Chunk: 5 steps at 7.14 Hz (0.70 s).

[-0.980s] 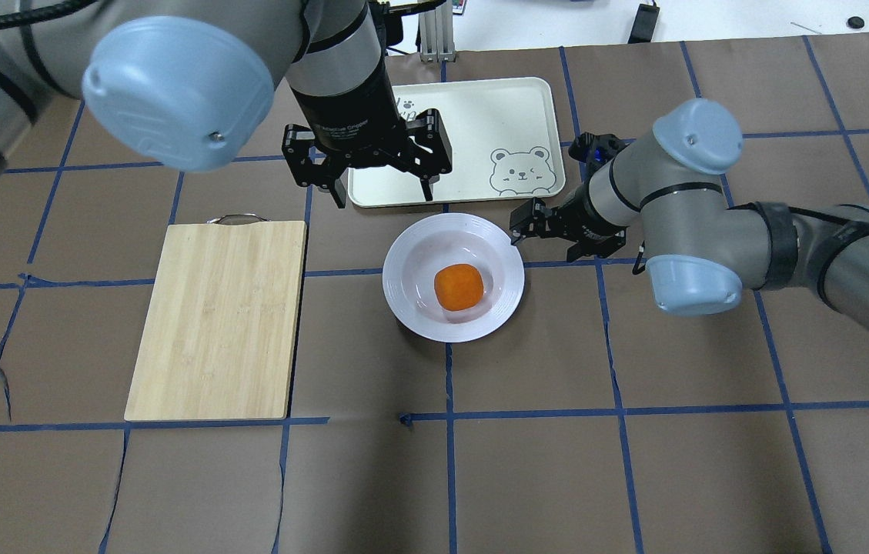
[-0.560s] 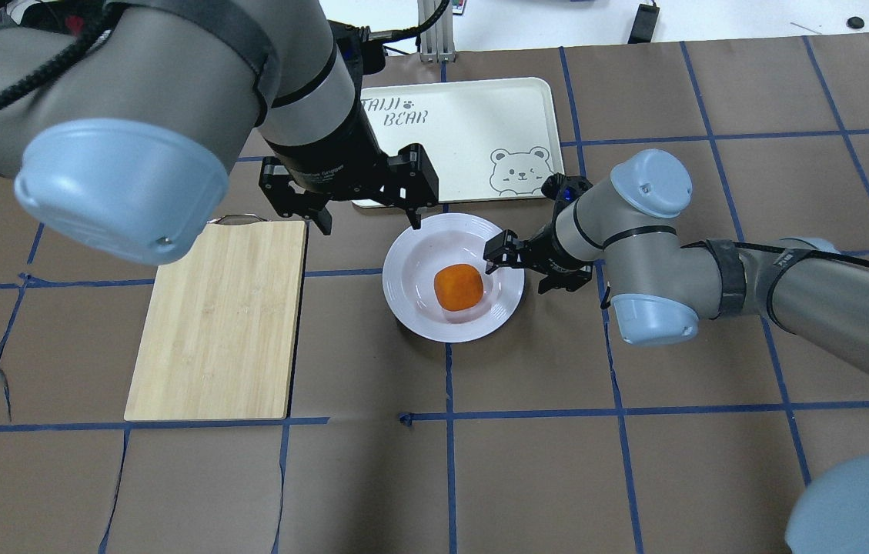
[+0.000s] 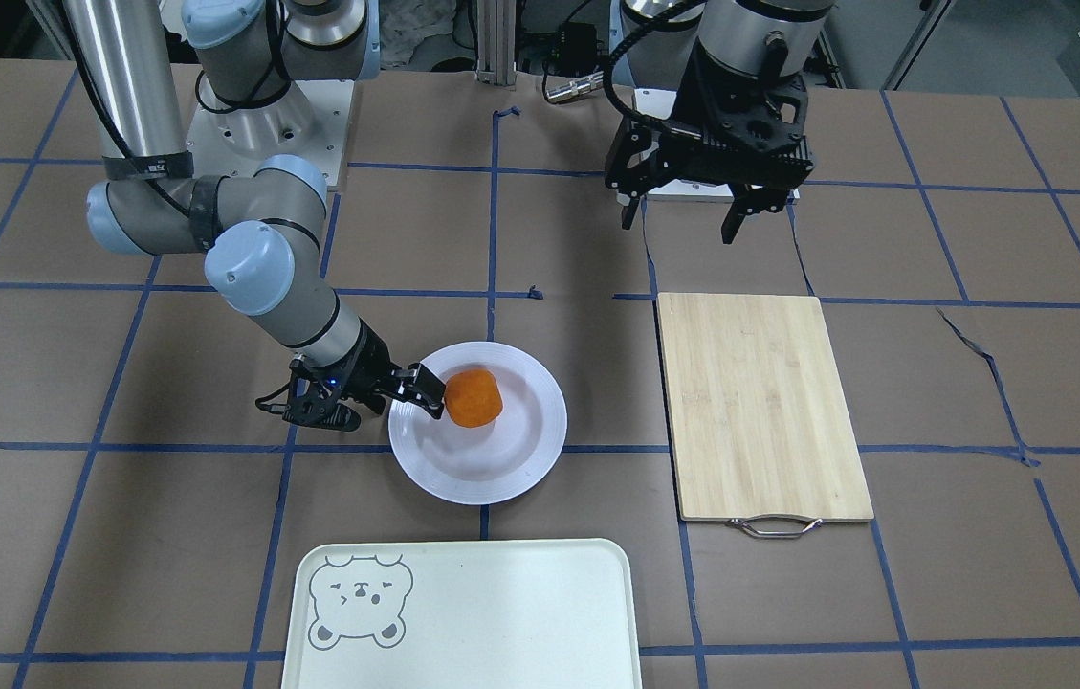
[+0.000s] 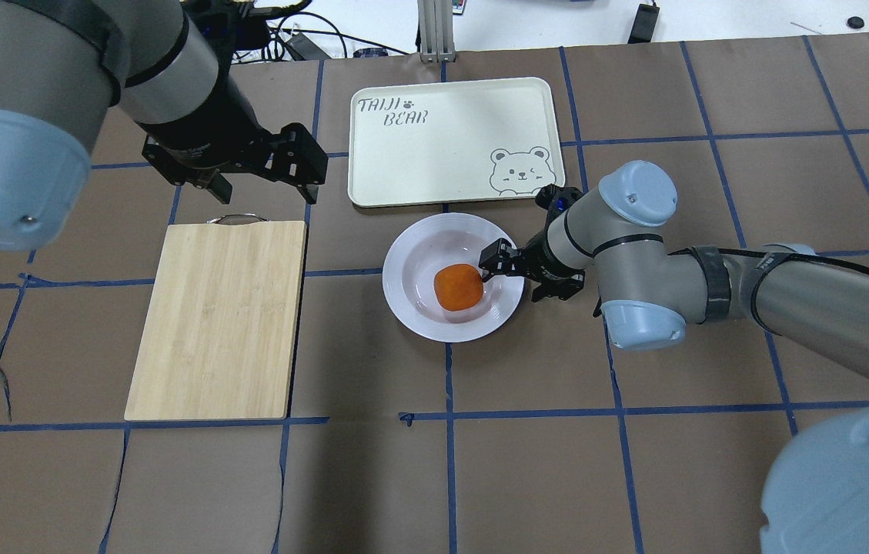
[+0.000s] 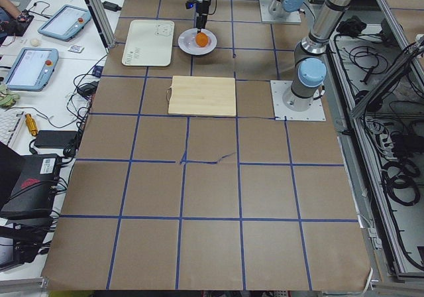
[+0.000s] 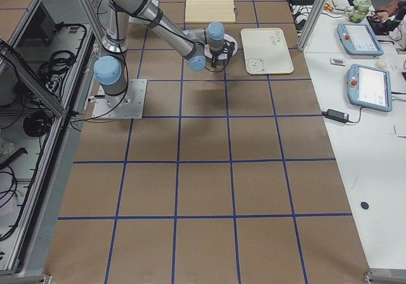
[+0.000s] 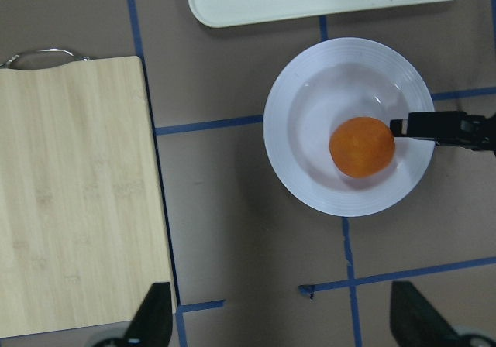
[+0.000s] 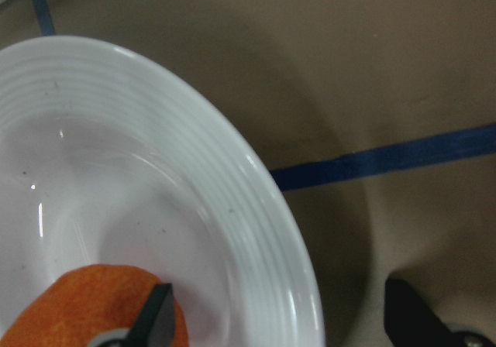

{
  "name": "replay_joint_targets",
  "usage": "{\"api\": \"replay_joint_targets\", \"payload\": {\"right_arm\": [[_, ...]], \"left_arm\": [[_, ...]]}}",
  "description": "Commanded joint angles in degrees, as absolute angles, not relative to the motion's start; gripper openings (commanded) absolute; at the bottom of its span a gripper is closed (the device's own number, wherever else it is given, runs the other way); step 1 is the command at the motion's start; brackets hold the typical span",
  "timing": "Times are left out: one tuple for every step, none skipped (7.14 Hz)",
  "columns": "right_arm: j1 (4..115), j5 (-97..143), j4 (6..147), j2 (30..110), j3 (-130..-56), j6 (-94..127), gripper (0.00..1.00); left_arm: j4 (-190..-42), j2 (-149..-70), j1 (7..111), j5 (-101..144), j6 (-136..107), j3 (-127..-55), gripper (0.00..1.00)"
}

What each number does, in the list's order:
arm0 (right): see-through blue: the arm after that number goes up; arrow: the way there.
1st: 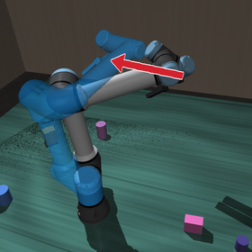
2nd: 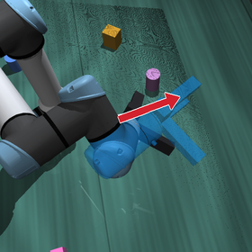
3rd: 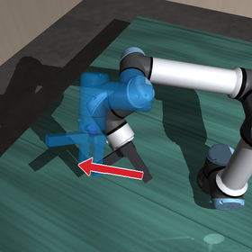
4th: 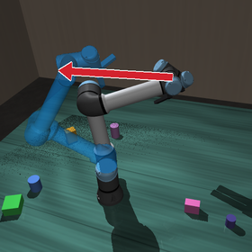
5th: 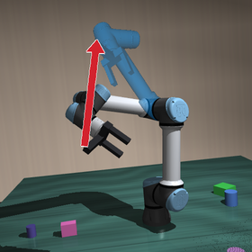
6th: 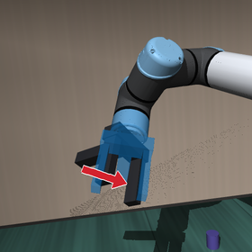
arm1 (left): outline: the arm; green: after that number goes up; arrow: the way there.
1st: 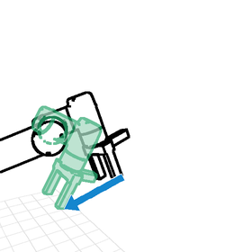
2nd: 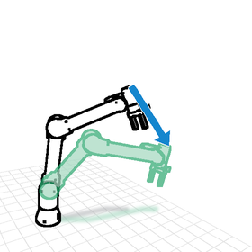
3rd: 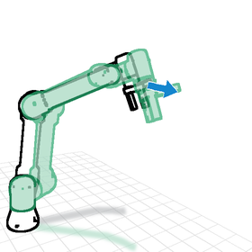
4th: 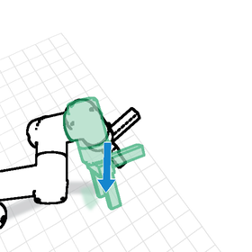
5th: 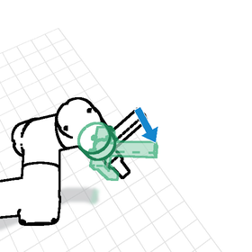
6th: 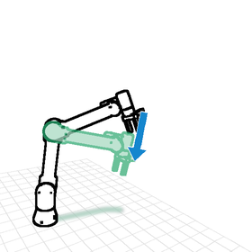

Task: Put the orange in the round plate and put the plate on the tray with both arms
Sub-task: 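Raise the left gripper away while the right gripper reaches to the plate rim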

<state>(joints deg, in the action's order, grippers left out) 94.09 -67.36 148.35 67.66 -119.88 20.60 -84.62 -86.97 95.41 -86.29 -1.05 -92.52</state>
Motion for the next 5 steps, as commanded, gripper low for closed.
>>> {"api": "replay_joint_targets", "payload": {"right_arm": [[94.39, -67.06, 148.53, 67.06, -119.8, 21.53, 0.66], [94.83, -67.06, 148.97, 66.89, -119.79, 21.79, 0.66], [95.09, -67.06, 148.97, 66.8, -119.71, 21.88, 0.54], [95.1, -67.06, 148.97, 66.8, -119.71, 21.8, 0.44], [95.18, -66.97, 148.97, 66.88, -119.71, 21.88, 0.32]], "left_arm": [[-84.81, -86.49, 93.87, -86.48, -0.44, -92.28, 1.0], [-84.81, -86.22, 93.87, -86.48, -0.44, -92.46, 1.0], [-84.81, -86.13, 93.95, -86.57, -0.44, -92.46, 1.0], [-84.81, -86.05, 93.87, -86.57, -0.44, -92.63, 1.0], [-85.77, -86.04, 93.87, -86.57, -0.53, -92.29, 1.0]]}}
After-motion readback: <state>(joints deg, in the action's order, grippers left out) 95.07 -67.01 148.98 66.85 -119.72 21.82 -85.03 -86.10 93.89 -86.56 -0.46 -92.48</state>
